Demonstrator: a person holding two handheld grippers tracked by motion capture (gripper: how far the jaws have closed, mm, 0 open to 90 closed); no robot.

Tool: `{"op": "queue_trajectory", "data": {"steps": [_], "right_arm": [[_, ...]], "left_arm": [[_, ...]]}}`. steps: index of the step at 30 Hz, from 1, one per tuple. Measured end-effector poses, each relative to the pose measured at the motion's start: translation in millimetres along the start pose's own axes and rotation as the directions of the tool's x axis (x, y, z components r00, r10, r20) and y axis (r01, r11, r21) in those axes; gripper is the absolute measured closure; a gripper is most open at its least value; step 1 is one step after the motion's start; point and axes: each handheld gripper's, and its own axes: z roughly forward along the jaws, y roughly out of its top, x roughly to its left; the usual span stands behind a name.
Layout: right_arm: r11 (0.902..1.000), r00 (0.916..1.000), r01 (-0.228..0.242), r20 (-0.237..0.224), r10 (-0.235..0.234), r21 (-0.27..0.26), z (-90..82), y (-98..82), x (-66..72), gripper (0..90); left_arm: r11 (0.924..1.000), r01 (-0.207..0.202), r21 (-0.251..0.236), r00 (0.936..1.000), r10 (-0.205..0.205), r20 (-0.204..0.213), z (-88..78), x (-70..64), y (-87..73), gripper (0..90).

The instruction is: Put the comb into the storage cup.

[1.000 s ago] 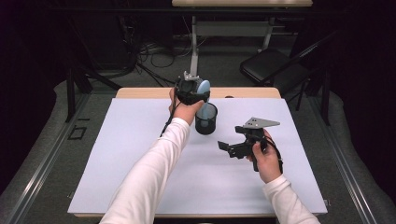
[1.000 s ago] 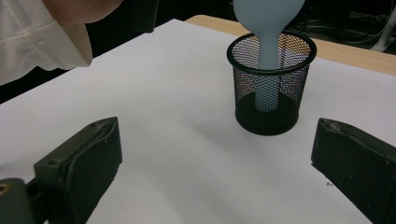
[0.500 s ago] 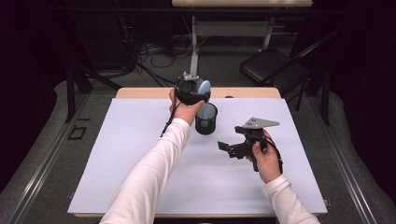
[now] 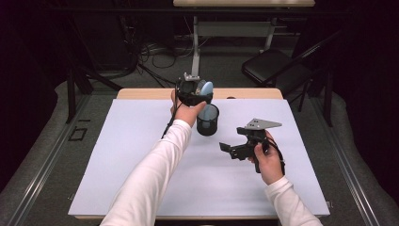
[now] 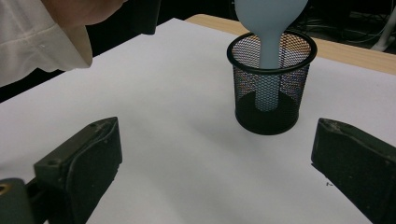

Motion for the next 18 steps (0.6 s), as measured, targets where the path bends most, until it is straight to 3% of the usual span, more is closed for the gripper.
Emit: {"op": "queue_trajectory", "data": {"steps": [13, 18], "right_arm": [[1.0000, 1.0000, 0.002, 0.001, -0.002, 0.001, 0.9, -0.2, -0.2, 1.3], [1.0000, 1.0000, 0.002, 0.001, -0.002, 0.002, 1.3, -0.3, -0.6, 1.2]], "left_arm": [[0.9999, -0.011, 0.000, 0.9986, 0.011, -0.052, -1.2, -0.1, 0.4, 12.3], [1.0000, 0.001, -0.003, 0.9989, -0.001, -0.048, -1.6, 0.6, 0.6, 6.8]]}}
